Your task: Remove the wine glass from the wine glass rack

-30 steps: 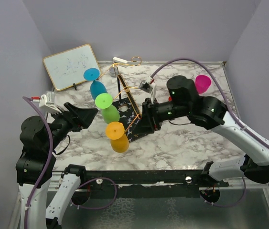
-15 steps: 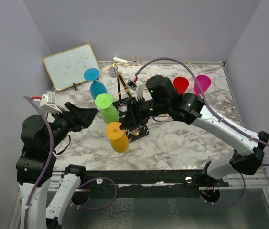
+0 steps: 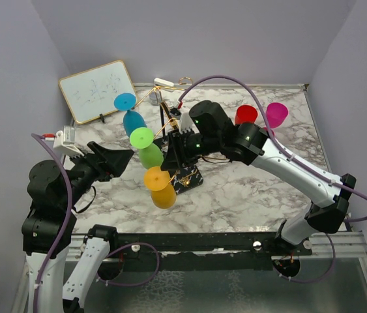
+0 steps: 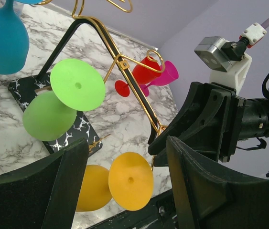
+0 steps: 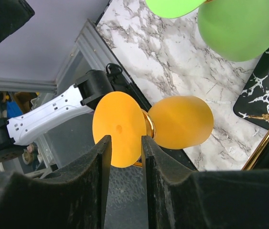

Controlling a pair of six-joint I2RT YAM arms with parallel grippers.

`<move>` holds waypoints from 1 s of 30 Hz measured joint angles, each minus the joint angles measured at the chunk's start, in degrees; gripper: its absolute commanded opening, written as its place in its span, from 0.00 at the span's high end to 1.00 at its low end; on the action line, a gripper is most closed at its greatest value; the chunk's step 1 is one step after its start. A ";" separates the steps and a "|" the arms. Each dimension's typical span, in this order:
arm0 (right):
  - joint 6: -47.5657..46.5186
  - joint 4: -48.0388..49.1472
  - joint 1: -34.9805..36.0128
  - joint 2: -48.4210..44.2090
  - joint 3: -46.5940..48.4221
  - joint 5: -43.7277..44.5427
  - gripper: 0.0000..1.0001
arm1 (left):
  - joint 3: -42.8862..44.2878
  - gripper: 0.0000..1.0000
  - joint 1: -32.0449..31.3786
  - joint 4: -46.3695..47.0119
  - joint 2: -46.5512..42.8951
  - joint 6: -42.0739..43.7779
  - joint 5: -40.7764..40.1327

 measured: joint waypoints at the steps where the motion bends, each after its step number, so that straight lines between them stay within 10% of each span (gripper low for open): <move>1: 0.00 -0.09 0.00 0.07 0.00 0.09 0.68 | -0.20 0.32 0.00 0.00 -0.11 0.00 0.02; 30: -0.02 0.48 1.90 0.20 -2.80 -1.51 0.69 | -2.51 0.32 0.00 0.00 -1.01 -0.02 0.02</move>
